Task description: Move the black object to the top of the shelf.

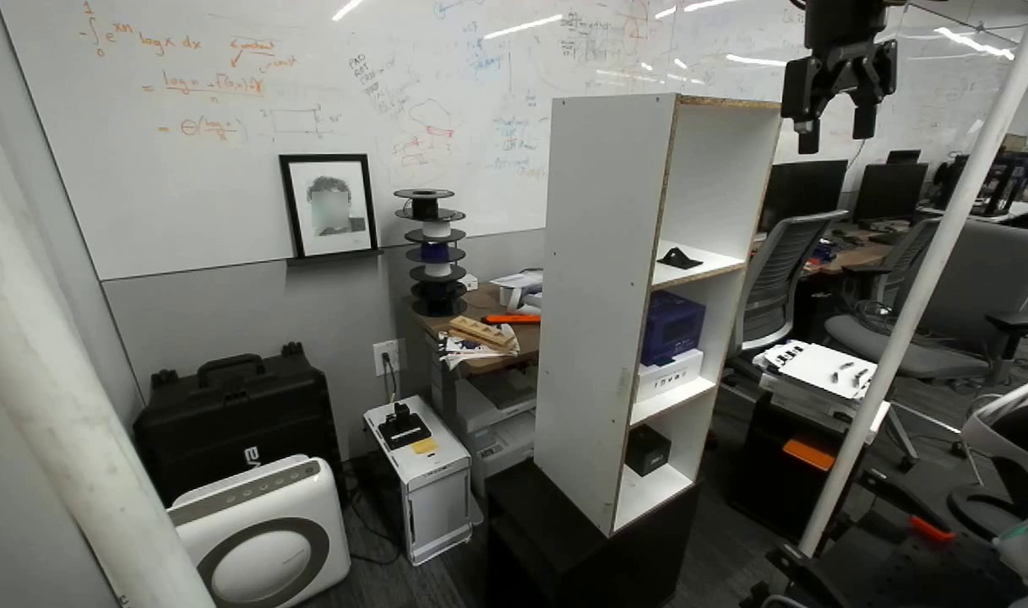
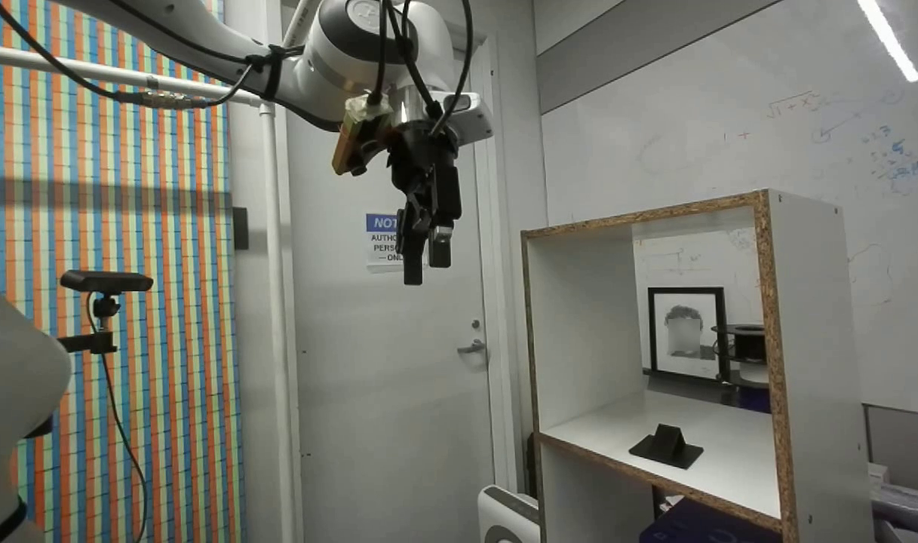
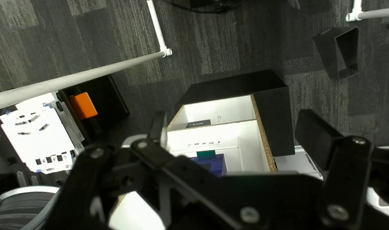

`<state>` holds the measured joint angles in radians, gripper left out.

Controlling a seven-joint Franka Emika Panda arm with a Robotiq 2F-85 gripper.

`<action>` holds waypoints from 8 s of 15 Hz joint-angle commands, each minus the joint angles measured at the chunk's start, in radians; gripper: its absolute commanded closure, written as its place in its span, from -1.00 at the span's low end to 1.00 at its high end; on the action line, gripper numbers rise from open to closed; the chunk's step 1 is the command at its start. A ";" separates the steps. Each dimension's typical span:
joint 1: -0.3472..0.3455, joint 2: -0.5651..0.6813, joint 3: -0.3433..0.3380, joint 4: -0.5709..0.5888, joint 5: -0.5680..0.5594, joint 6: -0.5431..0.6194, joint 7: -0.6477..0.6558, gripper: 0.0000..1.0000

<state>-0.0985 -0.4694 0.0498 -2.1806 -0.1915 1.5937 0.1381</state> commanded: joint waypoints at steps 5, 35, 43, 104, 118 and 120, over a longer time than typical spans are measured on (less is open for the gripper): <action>0.027 -0.014 -0.035 -0.039 -0.044 0.091 -0.066 -1.00; 0.015 0.352 -0.318 -0.310 0.342 1.147 -0.605 -1.00; 0.159 0.442 -0.321 -0.240 0.655 1.314 -0.788 -1.00; -0.082 0.021 -0.164 -0.516 0.495 1.501 -0.450 0.66; -0.216 0.178 -0.058 0.043 0.254 1.307 0.011 0.69; -0.243 0.266 -0.027 0.116 0.275 1.294 0.035 0.69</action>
<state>-0.3165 -0.3541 -0.0060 -2.2118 0.0915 2.8898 0.1102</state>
